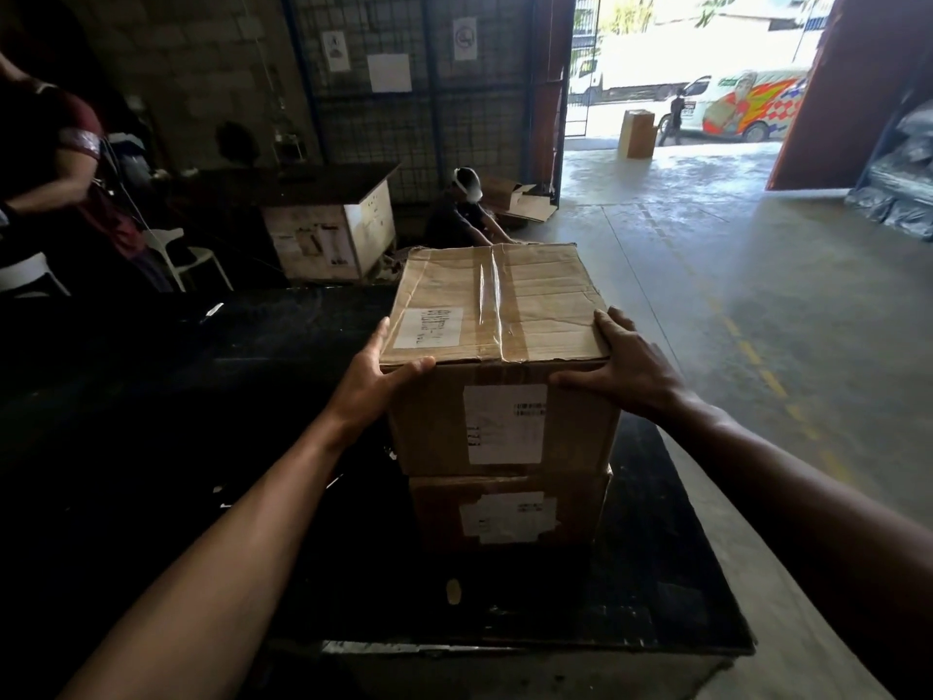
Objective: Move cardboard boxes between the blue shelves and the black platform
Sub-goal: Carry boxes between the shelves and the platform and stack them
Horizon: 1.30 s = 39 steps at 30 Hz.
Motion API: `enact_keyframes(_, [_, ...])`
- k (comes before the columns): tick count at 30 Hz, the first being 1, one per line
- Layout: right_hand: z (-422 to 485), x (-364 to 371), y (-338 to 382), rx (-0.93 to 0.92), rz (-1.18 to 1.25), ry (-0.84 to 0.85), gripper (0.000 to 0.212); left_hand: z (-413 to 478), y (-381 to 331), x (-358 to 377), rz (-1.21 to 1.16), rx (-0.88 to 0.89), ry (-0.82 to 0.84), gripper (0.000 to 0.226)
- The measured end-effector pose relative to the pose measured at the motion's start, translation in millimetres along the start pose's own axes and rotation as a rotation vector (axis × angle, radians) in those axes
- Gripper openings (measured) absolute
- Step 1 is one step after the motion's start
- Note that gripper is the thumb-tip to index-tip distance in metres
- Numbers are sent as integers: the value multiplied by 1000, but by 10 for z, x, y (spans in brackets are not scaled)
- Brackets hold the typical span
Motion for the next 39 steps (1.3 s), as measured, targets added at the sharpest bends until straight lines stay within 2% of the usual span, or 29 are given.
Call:
enact_keyframes(4, [-61, 9, 29, 16, 8, -5, 120, 20, 13, -6, -8, 0, 20, 115])
enact_keyframes(11, [-127, 37, 61, 53, 35, -34, 122, 50, -34, -61, 11, -8, 70, 124])
enact_keyframes(15, [-111, 53, 41, 75, 47, -40, 129, 46, -41, -111, 89, -20, 78, 142])
enact_keyframes(17, [-125, 34, 24, 80, 39, -25, 129, 34, -61, -143, 174, -35, 99, 141])
enact_keyframes(20, [-179, -36, -4, 66, -12, 7, 126, 12, -113, -196, 421, -45, 114, 131])
enact_keyframes(25, [-387, -252, -85, 50, -80, 6, 116, -8, -419, -125, 804, 92, 112, 137])
enact_keyframes(28, [-570, -472, -149, 53, -136, -7, 112, 66, -821, 130, 866, 187, 136, 122])
enact_keyframes(32, [-883, -808, -321, 140, -165, -60, 105, 346, -1223, 697, 899, 351, 252, 97])
enact_keyframes(36, [-1445, -1063, -606, 355, -157, -175, 103, 610, -1503, 1497, 858, 522, 440, 76])
enact_keyframes(39, [-2182, -1051, -824, 598, -94, -279, 103, 637, -1619, 2230, 809, 641, 618, 82])
Point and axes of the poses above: each hand's wrist, its own z-axis towards the middle knuckle, its own x-axis out of the palm, y = z × x, the point moved 2 cm from there along z, towards the middle knuckle, and after that the axes turned 10 degrees about y, right-handed, at the moved point
